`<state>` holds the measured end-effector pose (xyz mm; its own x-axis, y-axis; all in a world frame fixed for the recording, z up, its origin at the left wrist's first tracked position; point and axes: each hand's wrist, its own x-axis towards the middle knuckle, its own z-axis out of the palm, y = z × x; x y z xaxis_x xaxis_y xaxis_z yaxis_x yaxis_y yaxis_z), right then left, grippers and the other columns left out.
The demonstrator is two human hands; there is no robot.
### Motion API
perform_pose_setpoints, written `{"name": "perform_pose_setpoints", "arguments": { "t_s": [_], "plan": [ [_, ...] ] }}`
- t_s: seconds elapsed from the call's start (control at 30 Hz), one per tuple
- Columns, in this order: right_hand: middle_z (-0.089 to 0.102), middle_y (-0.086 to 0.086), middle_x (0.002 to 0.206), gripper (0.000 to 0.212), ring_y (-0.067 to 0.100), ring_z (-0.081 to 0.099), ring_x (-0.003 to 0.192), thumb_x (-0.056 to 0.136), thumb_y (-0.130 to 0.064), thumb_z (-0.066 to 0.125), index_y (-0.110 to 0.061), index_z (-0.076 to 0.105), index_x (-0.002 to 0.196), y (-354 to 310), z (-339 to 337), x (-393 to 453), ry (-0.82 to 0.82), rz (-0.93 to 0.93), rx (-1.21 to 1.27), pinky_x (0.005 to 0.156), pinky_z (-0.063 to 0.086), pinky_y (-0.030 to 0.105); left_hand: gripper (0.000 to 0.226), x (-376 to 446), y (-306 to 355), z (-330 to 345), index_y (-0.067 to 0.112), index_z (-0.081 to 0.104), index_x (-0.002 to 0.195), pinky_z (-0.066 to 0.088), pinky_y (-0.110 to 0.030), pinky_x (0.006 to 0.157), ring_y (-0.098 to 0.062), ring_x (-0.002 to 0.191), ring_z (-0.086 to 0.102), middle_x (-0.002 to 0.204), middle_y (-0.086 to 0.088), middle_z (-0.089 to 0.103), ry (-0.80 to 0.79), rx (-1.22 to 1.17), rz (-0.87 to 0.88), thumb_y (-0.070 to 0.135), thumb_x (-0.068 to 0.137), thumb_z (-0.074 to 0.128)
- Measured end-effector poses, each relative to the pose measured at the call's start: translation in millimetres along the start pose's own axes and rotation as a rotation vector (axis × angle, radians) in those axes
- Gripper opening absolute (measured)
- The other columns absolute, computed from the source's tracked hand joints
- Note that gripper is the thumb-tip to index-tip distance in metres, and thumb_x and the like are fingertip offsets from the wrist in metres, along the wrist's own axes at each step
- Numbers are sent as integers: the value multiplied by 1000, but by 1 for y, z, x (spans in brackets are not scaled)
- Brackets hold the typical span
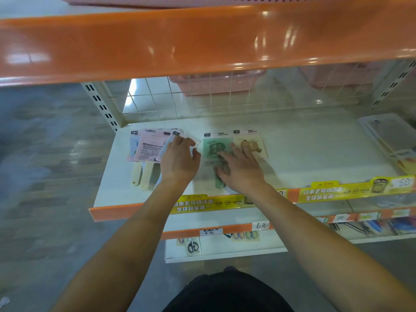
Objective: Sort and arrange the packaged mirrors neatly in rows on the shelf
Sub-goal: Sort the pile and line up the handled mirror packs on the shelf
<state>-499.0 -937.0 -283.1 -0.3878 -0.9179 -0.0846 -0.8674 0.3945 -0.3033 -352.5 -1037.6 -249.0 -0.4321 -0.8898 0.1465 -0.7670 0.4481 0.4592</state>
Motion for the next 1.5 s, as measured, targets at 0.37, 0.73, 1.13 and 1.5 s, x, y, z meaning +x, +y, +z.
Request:
{"name": "perform_pose_setpoints", "arguments": {
  "t_s": [0.37, 0.73, 1.13, 1.5],
  "plan": [
    [20, 8, 159, 63, 27, 9, 149, 92, -57, 48, -26, 38, 146, 9, 2, -6, 100, -38, 53, 120, 15, 42, 31, -6, 4, -2, 16, 61, 120, 51, -37, 80, -22, 114, 51, 126, -3, 53, 7, 10, 17, 26, 93, 49],
    [26, 11, 152, 62, 37, 12, 144, 90, -59, 49, -31, 40, 145, 3, 0, -10, 75, 6, 67, 118, 17, 50, 29, -9, -1, -1, 18, 63, 117, 52, -40, 80, -24, 110, 54, 123, -3, 55, 10, -22, 12, 26, 92, 51],
    [31, 10, 151, 54, 35, 17, 145, 93, -45, 51, -17, 46, 139, -31, -2, -2, 184, -48, 129, 118, 17, 46, 28, -10, -25, -12, 15, 64, 114, 47, -38, 76, -29, 106, 53, 118, -7, 56, 59, 43, -27, 28, 92, 51],
    [41, 9, 143, 50, 27, 35, 136, 94, -37, 55, -11, 47, 137, -95, 11, 6, 212, -114, 254, 109, 34, 40, 29, -16, -83, -36, 13, 64, 112, 47, -42, 81, -34, 99, 55, 115, -10, 60, 140, 111, -2, 27, 88, 55]
  ]
}}
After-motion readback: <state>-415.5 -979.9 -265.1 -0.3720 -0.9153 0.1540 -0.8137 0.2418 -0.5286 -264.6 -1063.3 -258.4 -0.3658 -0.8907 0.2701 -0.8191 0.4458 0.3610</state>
